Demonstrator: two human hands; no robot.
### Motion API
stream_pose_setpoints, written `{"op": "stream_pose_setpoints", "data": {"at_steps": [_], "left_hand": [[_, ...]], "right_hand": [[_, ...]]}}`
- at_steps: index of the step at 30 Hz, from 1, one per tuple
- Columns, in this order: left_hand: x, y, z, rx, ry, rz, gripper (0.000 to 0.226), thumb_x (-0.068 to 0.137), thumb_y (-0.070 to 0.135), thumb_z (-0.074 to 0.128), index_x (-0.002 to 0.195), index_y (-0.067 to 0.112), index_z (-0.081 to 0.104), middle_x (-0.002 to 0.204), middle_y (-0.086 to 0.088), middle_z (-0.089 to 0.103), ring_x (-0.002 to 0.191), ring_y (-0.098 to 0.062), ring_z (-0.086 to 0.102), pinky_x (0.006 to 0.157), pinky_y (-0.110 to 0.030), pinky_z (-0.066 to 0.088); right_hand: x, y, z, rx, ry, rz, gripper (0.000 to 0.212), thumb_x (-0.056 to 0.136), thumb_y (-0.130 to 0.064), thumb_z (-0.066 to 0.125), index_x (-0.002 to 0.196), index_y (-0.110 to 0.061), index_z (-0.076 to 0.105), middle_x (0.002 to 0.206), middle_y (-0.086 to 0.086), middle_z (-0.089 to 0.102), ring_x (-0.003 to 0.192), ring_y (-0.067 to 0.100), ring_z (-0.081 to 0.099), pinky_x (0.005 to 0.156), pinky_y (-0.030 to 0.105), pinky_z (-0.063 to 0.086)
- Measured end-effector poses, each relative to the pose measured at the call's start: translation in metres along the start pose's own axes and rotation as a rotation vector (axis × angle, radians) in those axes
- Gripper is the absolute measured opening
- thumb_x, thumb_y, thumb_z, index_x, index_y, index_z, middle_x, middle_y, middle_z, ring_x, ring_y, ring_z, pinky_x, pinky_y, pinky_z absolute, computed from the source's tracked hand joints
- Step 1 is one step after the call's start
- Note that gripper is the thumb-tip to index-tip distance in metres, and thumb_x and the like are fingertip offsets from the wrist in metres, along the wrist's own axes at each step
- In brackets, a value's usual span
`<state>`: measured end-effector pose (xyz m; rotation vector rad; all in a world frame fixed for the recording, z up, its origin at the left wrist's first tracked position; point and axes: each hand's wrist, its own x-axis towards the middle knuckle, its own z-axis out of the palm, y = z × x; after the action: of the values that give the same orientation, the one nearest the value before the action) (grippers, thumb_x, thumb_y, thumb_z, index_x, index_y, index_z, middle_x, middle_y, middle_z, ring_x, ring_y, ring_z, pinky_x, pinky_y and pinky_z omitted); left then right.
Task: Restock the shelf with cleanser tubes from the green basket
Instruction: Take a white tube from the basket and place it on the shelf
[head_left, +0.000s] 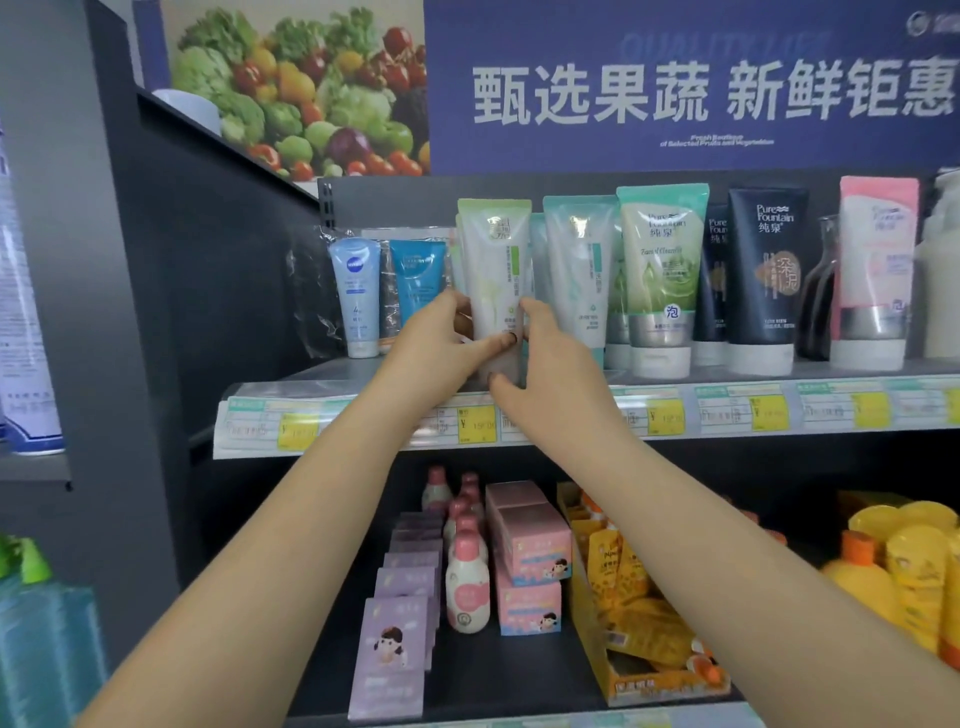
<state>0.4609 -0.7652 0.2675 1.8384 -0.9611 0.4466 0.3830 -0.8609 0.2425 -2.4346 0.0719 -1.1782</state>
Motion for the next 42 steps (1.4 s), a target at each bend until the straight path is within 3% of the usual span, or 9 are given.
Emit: {"op": "stream_pose_setpoints", "data": {"at_steps": [4,8,12,20,26,31,42], "left_hand": [[0.0,-0.002,-0.003,-0.007,-0.038,-0.005,0.031,0.082,0.028,0.068,0.107,0.02,0.052,0.094,0.008,0.061,0.088,-0.012,0.061,0.073,-0.027,0.052],[0.001,-0.002,-0.004,-0.004,-0.072,0.003,0.033,0.085,0.025,0.064,0.115,0.017,0.051,0.101,0.005,0.061,0.09,-0.012,0.06,0.067,-0.016,0.049],[0.0,-0.001,-0.005,-0.008,-0.108,0.004,0.035,0.088,0.023,0.061,0.12,0.018,0.049,0.101,0.008,0.059,0.088,-0.006,0.059,0.071,-0.014,0.048],[-0.002,-0.001,-0.005,0.011,-0.127,0.012,0.031,0.089,0.022,0.059,0.118,0.026,0.049,0.105,0.009,0.058,0.098,-0.012,0.06,0.086,-0.03,0.05],[-0.002,0.001,-0.005,0.117,-0.096,0.037,0.032,0.089,0.026,0.059,0.121,0.024,0.053,0.1,0.012,0.057,0.091,-0.011,0.06,0.079,-0.023,0.049],[-0.004,0.002,-0.005,0.087,-0.111,0.014,0.021,0.088,0.024,0.061,0.109,0.025,0.059,0.101,0.004,0.066,0.09,-0.018,0.064,0.086,-0.038,0.052],[-0.005,0.001,-0.003,0.138,-0.055,0.037,0.024,0.086,0.028,0.062,0.11,0.023,0.061,0.099,0.002,0.067,0.089,-0.018,0.064,0.084,-0.037,0.052]], "right_hand": [[0.0,0.005,0.006,0.038,0.042,-0.005,0.066,0.085,-0.014,0.059,0.143,-0.013,0.026,0.128,0.008,0.053,0.107,0.026,0.055,0.089,0.04,0.048],[-0.001,0.008,0.01,0.057,0.068,-0.017,0.064,0.084,-0.014,0.06,0.141,-0.012,0.03,0.129,0.008,0.051,0.114,0.023,0.051,0.095,0.039,0.045],[-0.003,0.009,0.009,0.056,0.081,-0.032,0.062,0.085,-0.013,0.06,0.139,-0.011,0.031,0.13,0.007,0.05,0.118,0.022,0.047,0.099,0.035,0.042],[-0.005,0.011,0.008,0.047,0.101,-0.035,0.055,0.086,-0.014,0.058,0.136,-0.012,0.035,0.128,0.004,0.05,0.117,0.018,0.047,0.098,0.029,0.04],[-0.005,0.01,0.005,0.026,0.098,-0.03,0.054,0.087,-0.015,0.058,0.136,-0.012,0.035,0.124,0.004,0.052,0.115,0.017,0.047,0.094,0.027,0.039],[-0.004,0.011,0.006,0.03,0.099,-0.028,0.054,0.087,-0.015,0.058,0.136,-0.012,0.035,0.125,0.004,0.052,0.115,0.018,0.047,0.094,0.027,0.038],[-0.005,0.012,0.009,0.05,0.125,-0.045,0.055,0.087,-0.013,0.058,0.137,-0.01,0.036,0.126,0.005,0.052,0.116,0.019,0.047,0.098,0.029,0.04]]}}
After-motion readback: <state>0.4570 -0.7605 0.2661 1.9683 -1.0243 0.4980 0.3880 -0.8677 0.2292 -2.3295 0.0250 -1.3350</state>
